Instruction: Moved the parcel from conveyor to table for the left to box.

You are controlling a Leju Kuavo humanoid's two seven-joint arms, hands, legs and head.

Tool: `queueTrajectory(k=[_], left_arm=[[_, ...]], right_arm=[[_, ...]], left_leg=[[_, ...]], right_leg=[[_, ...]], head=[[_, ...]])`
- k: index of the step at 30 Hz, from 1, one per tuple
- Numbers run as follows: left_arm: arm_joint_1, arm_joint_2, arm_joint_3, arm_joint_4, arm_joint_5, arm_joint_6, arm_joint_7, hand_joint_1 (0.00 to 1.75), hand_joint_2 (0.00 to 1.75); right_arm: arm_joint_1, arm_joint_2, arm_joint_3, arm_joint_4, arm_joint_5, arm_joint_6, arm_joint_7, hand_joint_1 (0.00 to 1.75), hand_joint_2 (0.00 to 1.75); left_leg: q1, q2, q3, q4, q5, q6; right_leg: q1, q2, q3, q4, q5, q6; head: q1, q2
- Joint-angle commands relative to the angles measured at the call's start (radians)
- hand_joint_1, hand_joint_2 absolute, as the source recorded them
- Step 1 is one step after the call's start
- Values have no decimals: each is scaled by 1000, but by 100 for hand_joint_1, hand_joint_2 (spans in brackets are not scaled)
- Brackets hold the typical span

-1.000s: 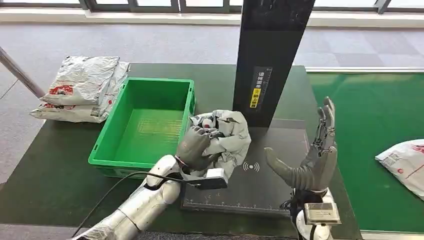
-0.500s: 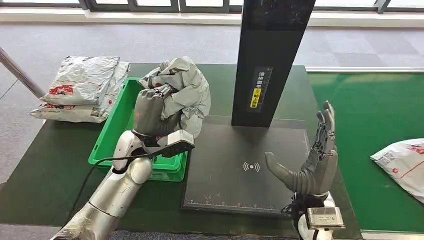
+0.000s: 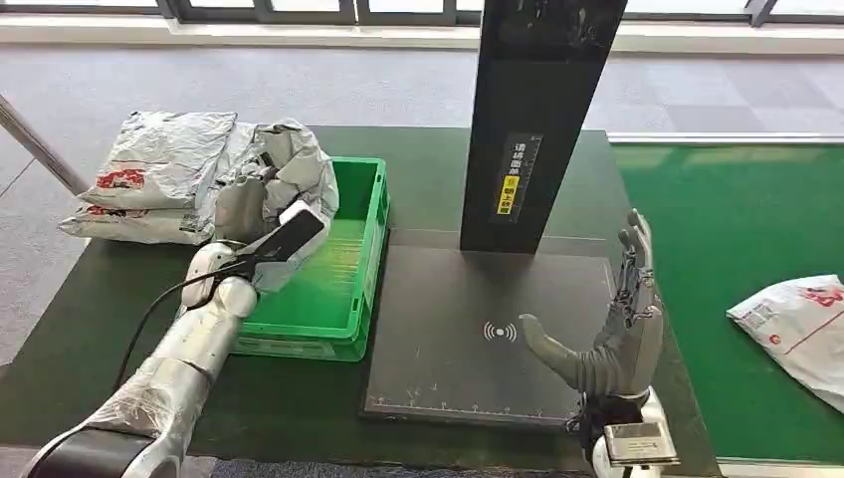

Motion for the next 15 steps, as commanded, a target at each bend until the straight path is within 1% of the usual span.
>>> queueTrajectory(k=[1,6,10,12,15], left_arm=[[-76,-8,95,215,6,-5,30,0,0],[-74,-9,108,207,27,-26,6,0,0],[-48,-36,98,152,25,-36,-6,0,0],[-48,-36,98,152,25,-36,-6,0,0],[-27,-32,89,92,42,-76,-19,0,0]], right_arm=[[15,-10,-24,-11,12,13,3,0,175],[26,-8,-28,-21,21,2,3,0,175],[65,-10,-34,-48,35,-19,3,0,175],[65,-10,-34,-48,35,-19,3,0,175],[74,-18,-35,-53,38,-35,3,0,175]], left_leg=[[0,-1,1,-1,0,1],[0,-1,0,0,0,1],[0,-3,0,-1,0,1],[0,-3,0,-1,0,1],[0,-2,0,-1,0,1]], right_leg=[[0,-2,1,-1,0,0],[0,-1,0,-1,0,0],[0,-3,2,-2,0,1],[0,-3,1,-2,0,1],[0,-2,1,-1,0,1]], head=[[0,0],[0,0],[0,0],[0,0],[0,0]])
